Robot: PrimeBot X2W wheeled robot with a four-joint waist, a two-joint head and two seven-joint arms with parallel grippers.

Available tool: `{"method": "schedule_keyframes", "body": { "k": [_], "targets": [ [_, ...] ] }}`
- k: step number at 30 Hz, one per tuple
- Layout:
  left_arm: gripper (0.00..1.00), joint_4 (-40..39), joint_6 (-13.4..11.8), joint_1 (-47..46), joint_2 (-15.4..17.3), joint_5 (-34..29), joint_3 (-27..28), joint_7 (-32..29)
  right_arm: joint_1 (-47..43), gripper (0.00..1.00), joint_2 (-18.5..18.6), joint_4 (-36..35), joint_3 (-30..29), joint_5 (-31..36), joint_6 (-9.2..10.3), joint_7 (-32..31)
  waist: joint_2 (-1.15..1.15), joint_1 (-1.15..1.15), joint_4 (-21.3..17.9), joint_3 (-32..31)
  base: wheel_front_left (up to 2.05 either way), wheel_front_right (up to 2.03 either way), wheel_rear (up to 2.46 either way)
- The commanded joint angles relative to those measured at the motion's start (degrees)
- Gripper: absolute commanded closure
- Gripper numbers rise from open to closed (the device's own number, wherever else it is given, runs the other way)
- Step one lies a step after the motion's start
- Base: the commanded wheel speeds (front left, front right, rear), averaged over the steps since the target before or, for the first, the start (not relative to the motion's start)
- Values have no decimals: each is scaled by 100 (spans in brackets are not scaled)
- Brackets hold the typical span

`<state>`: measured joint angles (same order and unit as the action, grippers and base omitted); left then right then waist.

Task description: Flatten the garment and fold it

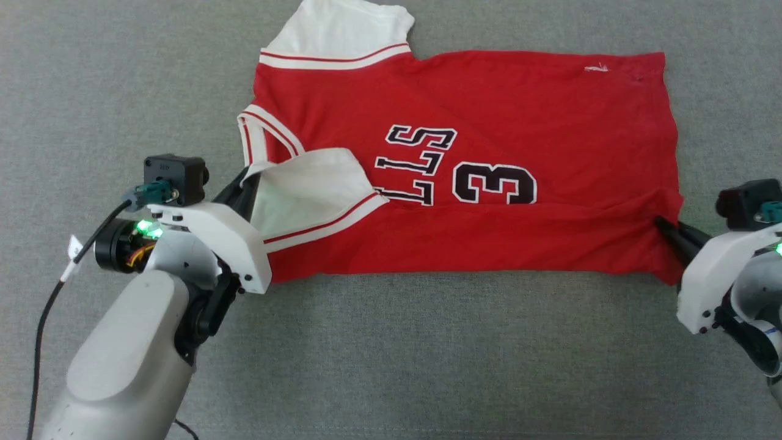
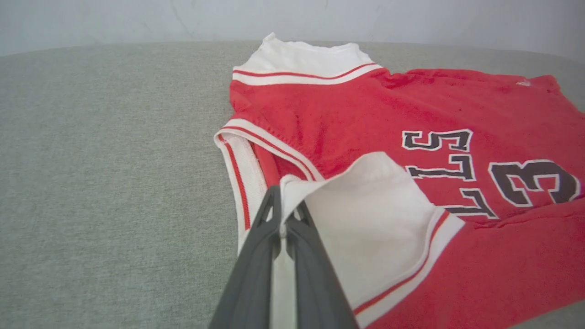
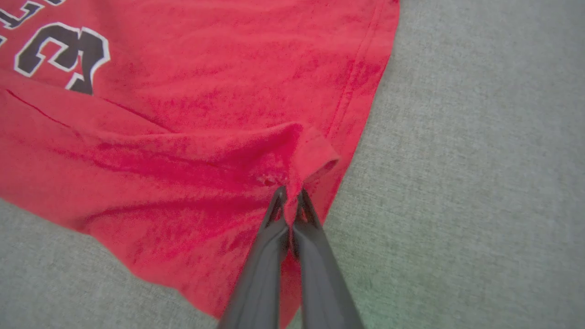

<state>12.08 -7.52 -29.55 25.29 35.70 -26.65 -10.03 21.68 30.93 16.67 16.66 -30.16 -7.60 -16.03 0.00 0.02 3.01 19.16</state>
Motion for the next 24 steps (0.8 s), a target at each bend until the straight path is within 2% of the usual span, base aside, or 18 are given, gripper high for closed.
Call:
{"method": "schedule_keyframes", "body": {
  "k": [1,2,3,4,9,14,20,24],
  "targets": [
    [100,101,28,-76,-55,-15,-18,34,77,100,-37,11,52,13,11,51,0,-2,-13,14,0,0,0],
    [100,270,8,-87,-123,15,-15,54,96,58,-38,47,96,1,11,106,0,-2,-7,-8,0,0,0],
    [67,428,-7,-94,-172,17,-23,91,107,0,-29,93,140,16,11,159,0,-2,-3,-37,0,0,0],
    [0,570,-15,-107,-202,-14,-39,159,110,0,-18,140,181,45,11,219,0,-2,3,-71,0,0,0],
    [0,980,5,7,-475,118,19,572,13,0,-60,339,208,45,11,377,0,-2,54,-401,0,0,0],
    [0,967,-64,410,-574,296,93,742,-288,0,-116,181,160,268,11,315,0,-2,54,-799,0,0,0],
    [0,464,-501,1132,-514,393,187,683,-899,0,-662,-369,-643,762,11,-11,0,-2,-27,-1064,0,0,0],
    [0,66,-828,1523,-396,364,108,335,-1367,0,-1085,-1028,-1087,1116,11,-319,0,-2,-120,-1043,0,0,0]
  ]
}}
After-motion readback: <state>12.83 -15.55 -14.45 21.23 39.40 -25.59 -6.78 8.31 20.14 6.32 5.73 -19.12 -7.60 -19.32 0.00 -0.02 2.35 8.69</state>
